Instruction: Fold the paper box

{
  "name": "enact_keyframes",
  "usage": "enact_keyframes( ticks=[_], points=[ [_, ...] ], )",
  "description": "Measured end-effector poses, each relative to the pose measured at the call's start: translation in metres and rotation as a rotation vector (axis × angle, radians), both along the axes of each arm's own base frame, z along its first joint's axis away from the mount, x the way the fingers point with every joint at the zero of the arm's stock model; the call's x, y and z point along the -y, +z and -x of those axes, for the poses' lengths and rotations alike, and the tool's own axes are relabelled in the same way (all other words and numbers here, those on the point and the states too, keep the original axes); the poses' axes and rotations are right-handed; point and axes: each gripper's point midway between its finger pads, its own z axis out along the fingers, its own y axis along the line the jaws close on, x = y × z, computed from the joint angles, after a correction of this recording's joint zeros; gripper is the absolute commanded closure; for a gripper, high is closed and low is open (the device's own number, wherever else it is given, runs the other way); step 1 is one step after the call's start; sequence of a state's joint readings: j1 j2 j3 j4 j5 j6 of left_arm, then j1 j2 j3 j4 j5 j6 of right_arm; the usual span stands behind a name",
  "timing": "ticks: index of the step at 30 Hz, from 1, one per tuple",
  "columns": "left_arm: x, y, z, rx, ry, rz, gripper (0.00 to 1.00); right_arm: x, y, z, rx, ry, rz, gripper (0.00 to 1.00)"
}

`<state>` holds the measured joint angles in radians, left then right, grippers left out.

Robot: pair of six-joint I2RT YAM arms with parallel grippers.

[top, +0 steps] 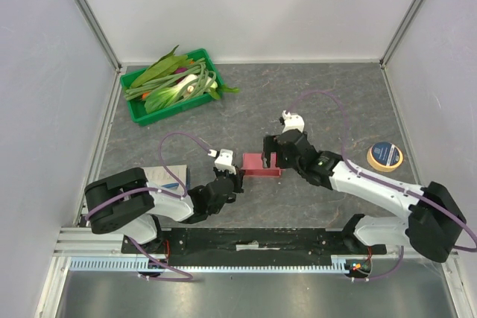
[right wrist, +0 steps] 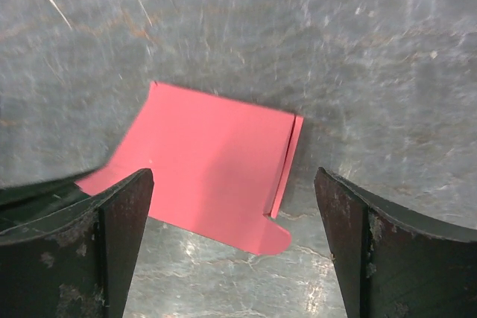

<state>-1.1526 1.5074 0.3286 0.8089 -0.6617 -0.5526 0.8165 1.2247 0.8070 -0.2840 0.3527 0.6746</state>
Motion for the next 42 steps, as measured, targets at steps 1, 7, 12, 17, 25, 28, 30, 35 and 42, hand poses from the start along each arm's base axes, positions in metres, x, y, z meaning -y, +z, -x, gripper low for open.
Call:
enact_keyframes(
  ticks=[1,7,12,17,25,28,30,35,42],
  points=[
    [0.0,0.0,0.0,0.0,0.001,0.0,0.98,-0.002,-0.01,0.002,-0.007,0.016,-0.004,0.04],
    [-0.001,-0.002,0.001,-0.004,0.0,-0.009,0.98,-0.003,-0.06,0.012,-0.056,0.06,0.009,0.04],
    [-0.002,-0.005,0.002,-0.008,-0.003,-0.019,0.77,-0.011,-0.067,0.004,-0.031,0.063,-0.025,0.04],
    [-0.011,-0.012,0.015,-0.04,-0.048,-0.044,0.5,-0.011,-0.079,0.002,-0.023,0.061,-0.038,0.04],
    [-0.03,0.01,0.054,-0.114,-0.162,0.1,0.42,-0.01,-0.092,0.004,-0.024,0.063,-0.042,0.03],
    [-0.027,0.025,0.065,-0.144,-0.21,0.148,0.45,-0.01,-0.095,0.004,-0.028,0.064,-0.034,0.04],
    [-0.023,0.033,0.066,-0.181,-0.225,0.15,0.55,-0.009,-0.098,0.004,-0.034,0.062,-0.026,0.05],
    [-0.007,0.052,0.036,-0.243,-0.2,0.142,0.68,-0.009,-0.103,0.003,-0.041,0.053,-0.025,0.1],
    [-0.005,0.022,-0.006,-0.304,-0.123,0.02,0.45,-0.012,-0.101,0.003,-0.042,0.053,-0.042,0.11]
  ],
)
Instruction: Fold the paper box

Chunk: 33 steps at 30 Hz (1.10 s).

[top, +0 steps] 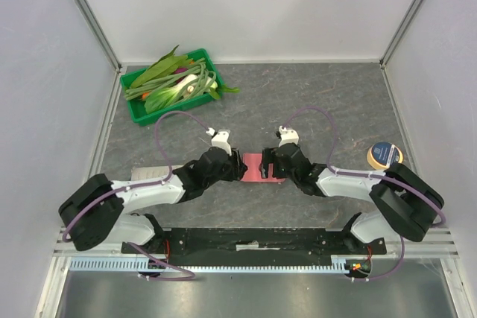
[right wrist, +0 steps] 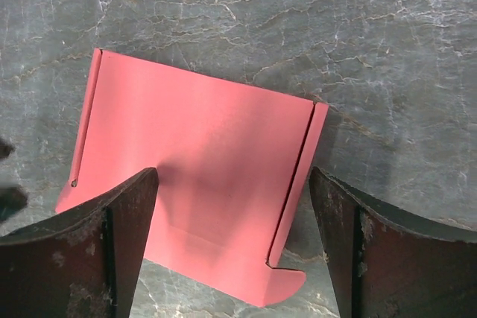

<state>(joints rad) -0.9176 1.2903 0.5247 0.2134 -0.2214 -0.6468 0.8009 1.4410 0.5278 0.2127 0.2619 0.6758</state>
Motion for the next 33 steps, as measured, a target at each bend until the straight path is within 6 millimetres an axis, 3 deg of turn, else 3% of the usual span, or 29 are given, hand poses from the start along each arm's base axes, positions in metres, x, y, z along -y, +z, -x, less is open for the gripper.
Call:
enact_keyframes(
  ticks=[7,9,13,16,19,27,33],
  points=[
    [-0.018,-0.028,-0.016,-0.079,0.026,0.003,0.47,0.013,0.011,0.008,-0.004,0.032,0.015,0.16],
    [-0.015,-0.035,-0.014,-0.096,0.005,0.01,0.49,0.017,0.012,0.005,-0.005,0.03,0.013,0.17],
    [-0.009,-0.046,-0.007,-0.127,-0.038,0.02,0.57,0.023,0.004,0.003,-0.036,0.03,0.02,0.33],
    [-0.002,-0.048,-0.008,-0.127,-0.06,0.043,0.63,0.017,0.001,0.001,-0.038,0.042,-0.006,0.41],
    [0.004,-0.049,-0.008,-0.126,-0.08,0.067,0.64,0.01,0.001,-0.003,-0.029,0.057,-0.032,0.41],
    [-0.005,-0.045,0.002,-0.121,-0.085,0.078,0.47,0.007,0.003,0.0,-0.042,0.078,-0.053,0.39],
    [-0.016,-0.01,0.008,-0.063,-0.078,0.13,0.38,0.017,0.007,0.004,-0.081,0.082,-0.076,0.37]
  ],
)
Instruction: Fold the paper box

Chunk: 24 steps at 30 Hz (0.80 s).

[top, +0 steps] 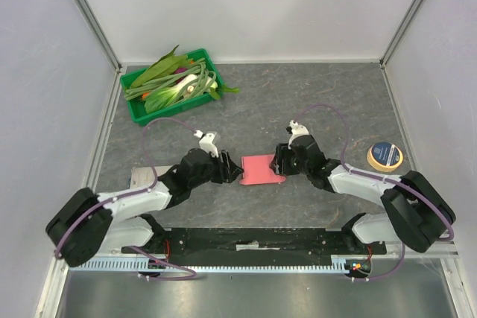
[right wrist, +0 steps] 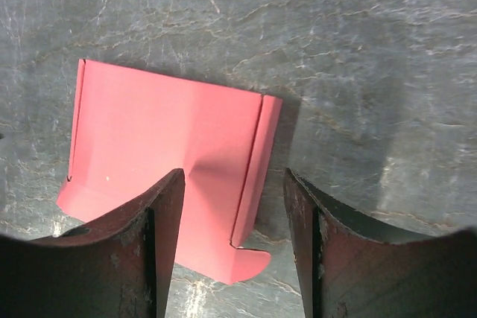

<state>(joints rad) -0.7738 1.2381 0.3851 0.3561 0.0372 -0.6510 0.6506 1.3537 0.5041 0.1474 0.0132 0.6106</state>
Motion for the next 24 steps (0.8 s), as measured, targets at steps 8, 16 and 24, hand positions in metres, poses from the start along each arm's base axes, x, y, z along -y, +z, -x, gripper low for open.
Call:
enact_keyframes(
  ticks=[8,16,24],
  points=[
    [-0.024,0.02,0.006,0.026,0.027,0.053,0.33,0.006,-0.007,0.001,-0.036,0.022,0.003,0.42],
    [-0.026,0.015,0.016,-0.023,-0.002,0.08,0.32,0.001,-0.005,-0.001,-0.027,0.04,-0.02,0.55],
    [-0.013,-0.01,0.016,-0.138,-0.019,0.118,0.3,0.011,-0.006,-0.006,-0.046,0.016,-0.145,0.69]
  ],
)
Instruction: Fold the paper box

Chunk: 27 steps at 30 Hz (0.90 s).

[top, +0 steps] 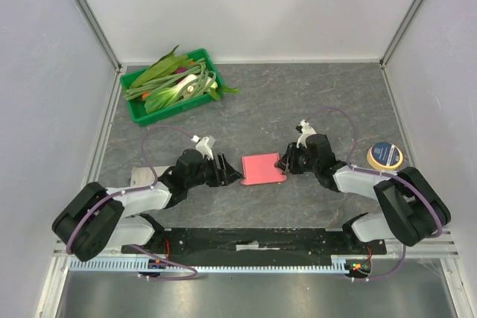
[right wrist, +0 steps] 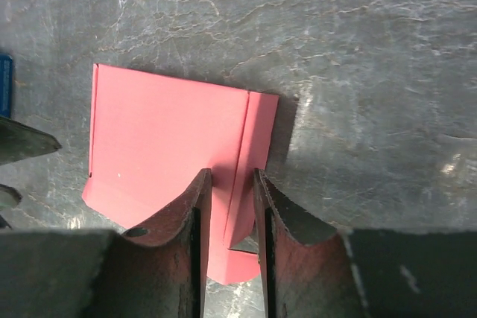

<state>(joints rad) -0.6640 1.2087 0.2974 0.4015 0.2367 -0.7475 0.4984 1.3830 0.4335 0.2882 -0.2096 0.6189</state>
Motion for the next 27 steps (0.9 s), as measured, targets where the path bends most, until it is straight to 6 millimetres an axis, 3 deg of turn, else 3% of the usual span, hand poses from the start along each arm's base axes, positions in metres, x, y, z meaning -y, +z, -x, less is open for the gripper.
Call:
enact_keyframes(
  ticks=[9,15,21,27],
  points=[
    [0.017,-0.013,-0.009,-0.078,0.029,0.093,0.3,0.016,-0.004,-0.006,-0.071,-0.016,-0.23,0.76],
    [0.027,-0.022,-0.018,-0.131,0.073,0.159,0.3,0.019,-0.003,-0.005,-0.097,-0.015,-0.284,0.76],
    [0.042,-0.018,-0.033,-0.149,0.104,0.264,0.24,0.023,-0.005,-0.004,-0.124,-0.016,-0.322,0.76],
    [0.054,-0.02,-0.038,-0.17,0.095,0.356,0.42,0.022,-0.005,-0.004,-0.127,-0.008,-0.336,0.75]
  ],
)
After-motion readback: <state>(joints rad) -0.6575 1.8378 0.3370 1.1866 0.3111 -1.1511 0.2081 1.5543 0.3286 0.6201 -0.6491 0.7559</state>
